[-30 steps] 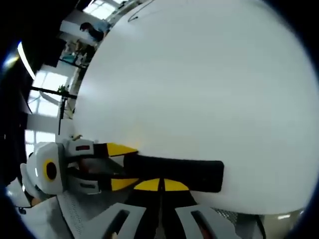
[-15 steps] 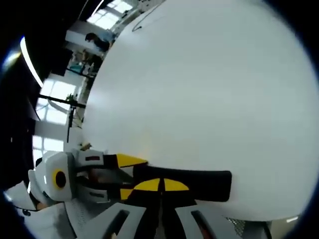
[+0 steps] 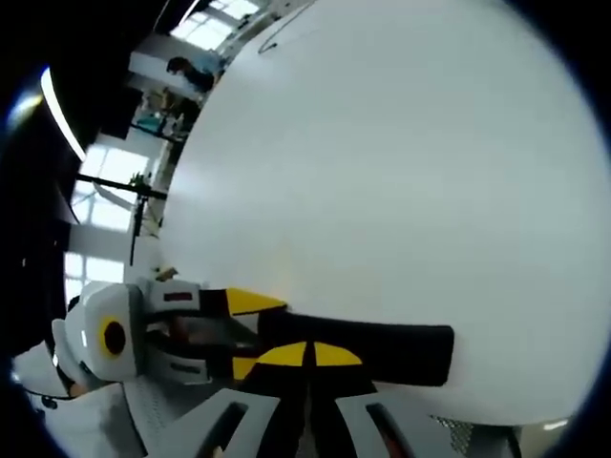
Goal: Press the specified remote control buttons in sequence, fully releasing each button before pressing the next.
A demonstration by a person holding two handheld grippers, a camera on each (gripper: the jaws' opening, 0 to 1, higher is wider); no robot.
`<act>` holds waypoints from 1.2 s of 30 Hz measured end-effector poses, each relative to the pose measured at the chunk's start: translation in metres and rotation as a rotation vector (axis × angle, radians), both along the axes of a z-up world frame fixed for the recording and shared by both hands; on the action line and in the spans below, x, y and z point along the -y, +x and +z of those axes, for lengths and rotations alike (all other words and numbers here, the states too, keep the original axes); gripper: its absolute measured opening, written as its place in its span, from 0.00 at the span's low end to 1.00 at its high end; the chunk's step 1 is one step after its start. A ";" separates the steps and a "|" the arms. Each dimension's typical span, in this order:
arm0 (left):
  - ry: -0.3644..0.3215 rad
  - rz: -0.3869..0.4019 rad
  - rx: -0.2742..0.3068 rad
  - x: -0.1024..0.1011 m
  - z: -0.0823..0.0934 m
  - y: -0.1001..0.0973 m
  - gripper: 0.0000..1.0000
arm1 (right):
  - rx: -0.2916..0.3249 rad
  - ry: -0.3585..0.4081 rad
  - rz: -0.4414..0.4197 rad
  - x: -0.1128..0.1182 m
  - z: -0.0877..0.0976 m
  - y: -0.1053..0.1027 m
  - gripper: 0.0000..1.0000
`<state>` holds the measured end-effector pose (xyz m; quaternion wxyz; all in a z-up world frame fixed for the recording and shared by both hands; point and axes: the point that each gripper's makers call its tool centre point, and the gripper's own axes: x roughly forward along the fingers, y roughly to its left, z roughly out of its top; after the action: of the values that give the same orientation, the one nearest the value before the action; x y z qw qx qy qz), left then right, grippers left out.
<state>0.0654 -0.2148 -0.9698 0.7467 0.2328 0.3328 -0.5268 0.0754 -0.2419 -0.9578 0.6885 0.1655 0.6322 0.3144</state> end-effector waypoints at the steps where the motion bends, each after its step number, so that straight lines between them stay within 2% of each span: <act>1: 0.000 0.000 0.000 0.000 0.000 0.000 0.25 | 0.003 -0.005 0.002 0.001 -0.001 0.000 0.00; 3: 0.000 0.000 0.000 0.000 0.000 0.000 0.25 | 0.009 -0.043 0.023 0.004 -0.005 -0.001 0.00; 4: 0.000 0.000 0.000 0.000 0.000 0.000 0.25 | 0.011 -0.027 0.017 0.000 -0.002 0.000 0.00; 8: 0.000 0.000 0.000 0.000 0.000 0.001 0.25 | 0.031 -0.042 0.037 0.002 -0.003 0.000 0.00; 21: -0.003 0.000 0.000 0.000 0.000 0.000 0.25 | 0.009 -0.021 -0.003 0.003 -0.004 0.000 0.00; 26: -0.005 0.001 -0.001 0.000 -0.001 -0.001 0.25 | 0.049 -0.060 0.032 0.000 -0.005 0.000 0.00; 28: -0.005 0.002 -0.001 0.000 -0.001 -0.001 0.25 | 0.047 -0.058 0.029 0.001 -0.006 0.000 0.00; 31: -0.004 0.001 0.000 0.000 -0.001 -0.001 0.25 | 0.006 -0.015 -0.008 0.003 -0.006 0.001 0.00; 36: -0.003 0.000 0.001 0.000 0.000 -0.001 0.25 | 0.015 -0.029 0.023 0.001 -0.003 -0.001 0.00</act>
<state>0.0641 -0.2151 -0.9702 0.7473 0.2317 0.3315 -0.5272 0.0741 -0.2433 -0.9603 0.6918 0.1457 0.6335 0.3143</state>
